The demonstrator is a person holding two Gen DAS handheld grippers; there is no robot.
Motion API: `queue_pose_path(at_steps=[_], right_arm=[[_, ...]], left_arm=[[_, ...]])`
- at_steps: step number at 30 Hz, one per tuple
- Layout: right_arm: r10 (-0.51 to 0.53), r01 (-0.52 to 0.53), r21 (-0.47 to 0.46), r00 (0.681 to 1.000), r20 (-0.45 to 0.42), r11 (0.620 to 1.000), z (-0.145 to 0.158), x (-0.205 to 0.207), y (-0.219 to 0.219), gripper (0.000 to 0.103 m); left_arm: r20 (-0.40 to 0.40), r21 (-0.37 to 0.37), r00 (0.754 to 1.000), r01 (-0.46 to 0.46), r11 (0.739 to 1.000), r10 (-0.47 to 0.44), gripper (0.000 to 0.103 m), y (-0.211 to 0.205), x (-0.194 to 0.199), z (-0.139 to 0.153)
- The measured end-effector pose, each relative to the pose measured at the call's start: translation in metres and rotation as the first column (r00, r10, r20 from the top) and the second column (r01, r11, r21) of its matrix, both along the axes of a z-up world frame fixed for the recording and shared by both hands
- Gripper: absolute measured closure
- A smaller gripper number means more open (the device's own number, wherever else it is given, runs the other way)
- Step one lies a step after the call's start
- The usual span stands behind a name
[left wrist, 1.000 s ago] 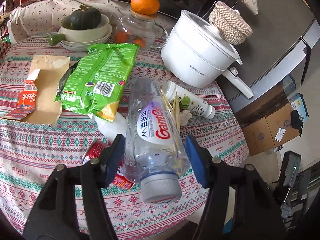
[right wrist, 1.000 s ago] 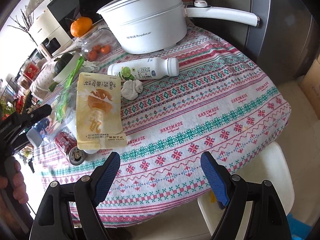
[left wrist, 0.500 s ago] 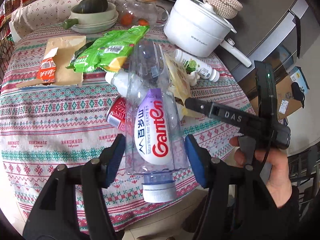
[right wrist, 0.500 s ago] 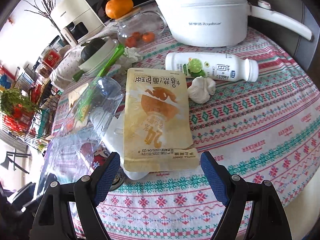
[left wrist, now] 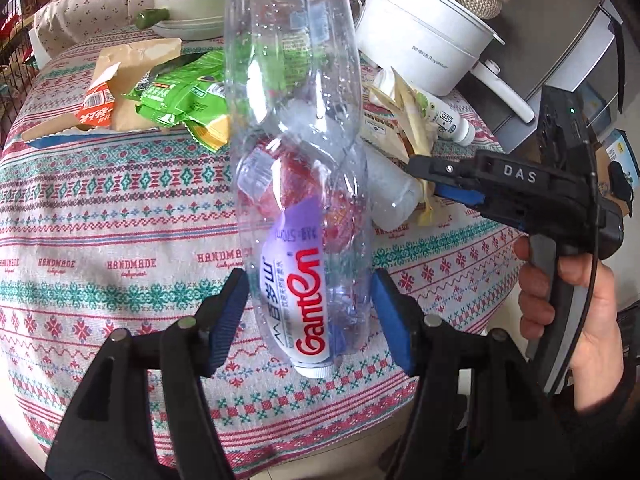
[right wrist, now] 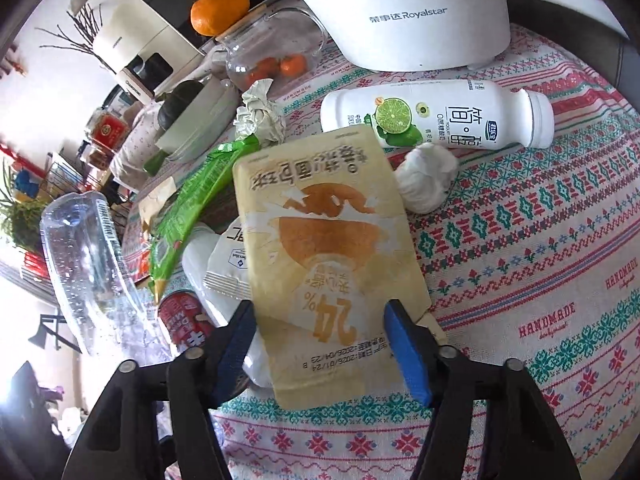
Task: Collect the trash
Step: 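Grasp the clear Ganten bottle with the left gripper while the right grasps the tan pouch, then carry the bottle and pouch over the white bin and release both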
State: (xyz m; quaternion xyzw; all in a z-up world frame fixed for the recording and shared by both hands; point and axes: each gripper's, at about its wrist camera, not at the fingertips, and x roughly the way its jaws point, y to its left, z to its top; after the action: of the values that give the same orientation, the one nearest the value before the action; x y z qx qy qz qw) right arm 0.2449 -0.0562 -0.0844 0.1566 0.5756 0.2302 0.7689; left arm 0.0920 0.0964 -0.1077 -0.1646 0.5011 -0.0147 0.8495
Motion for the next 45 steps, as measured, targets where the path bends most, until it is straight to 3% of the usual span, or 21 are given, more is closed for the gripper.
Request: queue_pose_path(at_steps=[2,3,5,9,12,14,15,16,21,23,26,29,30,32,34,40,45], right_arm=[[0.026,-0.026,-0.013,1.000,0.005,1.000,0.006,-0.003,-0.009,0.069],[0.050,-0.049,-0.033,0.999,0.011,0.998,0.008,-0.005,-0.012,0.100],[0.047,-0.048,-0.069,0.999,-0.018,0.996,0.006,-0.011,-0.024,0.099],[-0.013,0.007,-0.085,0.998,-0.067,0.996,0.005,-0.021,-0.067,0.099],[-0.055,0.049,-0.093,0.996,-0.065,0.994,0.013,-0.019,-0.089,0.094],[-0.075,0.070,-0.097,0.996,-0.054,0.993,0.017,-0.016,-0.095,0.069],[-0.075,0.070,-0.103,0.996,-0.042,0.992,0.019,-0.015,-0.093,0.042],[-0.073,0.070,-0.113,0.997,-0.023,0.991,0.020,-0.016,-0.091,0.032],[0.074,-0.047,-0.246,0.992,0.105,0.968,0.028,-0.020,-0.045,0.032],[0.167,-0.112,-0.335,0.976,0.142,0.936,0.024,-0.026,-0.023,0.032],[0.275,-0.162,-0.487,0.946,0.169,0.858,0.010,-0.031,0.008,0.034],[0.296,-0.140,-0.567,0.935,0.193,0.812,-0.007,-0.024,0.022,0.046],[0.287,-0.131,-0.570,0.938,0.193,0.811,-0.013,-0.020,0.023,0.057],[0.256,-0.109,-0.521,0.942,0.219,0.847,-0.015,-0.015,0.020,0.083],[0.215,-0.079,-0.478,0.947,0.238,0.875,-0.007,-0.012,0.013,0.095],[0.145,-0.037,-0.337,0.943,0.300,0.941,0.037,-0.020,-0.025,0.101],[0.072,0.002,-0.235,0.950,0.305,0.972,0.067,-0.047,-0.067,0.101]], left_arm=[[0.011,-0.006,1.000,-0.021,1.000,0.021,0.039,0.002,0.002,-0.001],[0.015,-0.005,1.000,-0.024,1.000,0.024,0.039,0.002,0.002,-0.002],[0.020,0.003,0.999,-0.028,1.000,0.028,0.040,0.001,0.001,-0.003],[-0.013,-0.067,1.000,-0.023,0.998,0.023,0.039,0.005,-0.008,-0.005],[-0.037,-0.115,0.999,0.018,0.993,-0.022,0.039,0.003,-0.011,-0.009],[-0.035,-0.114,0.998,0.046,0.992,-0.050,0.036,0.001,-0.010,-0.009],[-0.030,-0.109,0.998,0.056,0.993,-0.059,0.035,0.001,-0.009,-0.009],[-0.024,-0.106,0.998,0.062,0.993,-0.064,0.034,0.000,-0.006,-0.007],[0.041,-0.181,0.994,0.109,0.977,-0.103,0.034,0.006,0.007,-0.006],[0.067,-0.211,0.992,0.114,0.971,-0.102,0.034,0.009,0.010,-0.008],[0.056,-0.215,0.992,0.124,0.969,-0.114,0.034,0.005,0.021,-0.009],[0.066,-0.183,0.989,0.141,0.973,-0.130,0.034,0.001,0.029,-0.007],[0.068,-0.180,0.990,0.133,0.975,-0.122,0.040,0.001,0.031,-0.008],[0.083,-0.183,0.990,0.126,0.975,-0.112,0.041,0.003,0.031,-0.008],[0.104,-0.164,0.987,0.135,0.977,-0.119,0.042,0.001,0.028,-0.005],[0.163,-0.149,0.981,0.134,0.980,-0.109,0.042,-0.003,0.013,0.007],[0.197,-0.134,0.974,0.140,0.981,-0.112,0.042,-0.009,-0.006,0.017]])
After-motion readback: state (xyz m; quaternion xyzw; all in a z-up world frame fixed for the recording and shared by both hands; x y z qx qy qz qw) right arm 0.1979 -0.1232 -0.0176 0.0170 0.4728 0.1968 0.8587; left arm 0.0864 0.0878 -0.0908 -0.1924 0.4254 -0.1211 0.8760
